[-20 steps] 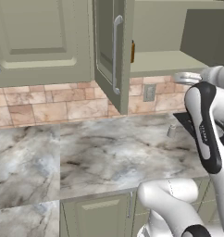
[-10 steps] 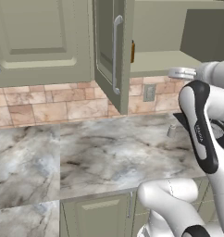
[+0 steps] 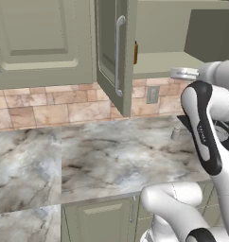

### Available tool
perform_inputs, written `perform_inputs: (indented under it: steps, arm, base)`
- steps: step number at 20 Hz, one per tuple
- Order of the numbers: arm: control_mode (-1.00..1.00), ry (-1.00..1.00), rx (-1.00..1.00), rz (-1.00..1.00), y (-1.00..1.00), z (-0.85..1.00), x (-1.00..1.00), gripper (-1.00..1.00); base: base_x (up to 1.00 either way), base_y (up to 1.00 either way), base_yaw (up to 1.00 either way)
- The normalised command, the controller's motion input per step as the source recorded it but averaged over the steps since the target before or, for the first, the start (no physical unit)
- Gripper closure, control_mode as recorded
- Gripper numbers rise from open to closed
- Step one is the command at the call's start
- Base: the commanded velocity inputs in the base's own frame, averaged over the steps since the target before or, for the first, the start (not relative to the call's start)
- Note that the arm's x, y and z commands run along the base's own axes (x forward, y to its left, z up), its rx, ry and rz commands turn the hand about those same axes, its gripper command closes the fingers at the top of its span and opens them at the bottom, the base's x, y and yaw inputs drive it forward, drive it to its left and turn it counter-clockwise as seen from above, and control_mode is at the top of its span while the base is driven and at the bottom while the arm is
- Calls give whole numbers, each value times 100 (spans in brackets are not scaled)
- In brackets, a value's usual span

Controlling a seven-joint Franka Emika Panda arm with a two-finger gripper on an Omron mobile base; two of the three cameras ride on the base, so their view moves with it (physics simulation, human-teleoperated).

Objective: Collect the turmeric, ketchup, and shaker from the cabinet and place them next to the stove.

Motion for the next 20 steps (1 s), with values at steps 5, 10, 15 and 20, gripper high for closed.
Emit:
perform_inputs:
  steps: [5,10,15,20]
  arm:
    - [-100,0,0,2,9,12,20,-100]
    - [-100,-3,0,9,3,31,20,-100]
    - [-100,-4,0,17,13,15,21,-100]
    - [-100,-7,0,27,2,1,14,-100]
  base:
    - [0,0,0]
    - [0,0,0]
    - [0,0,0]
    - [0,0,0]
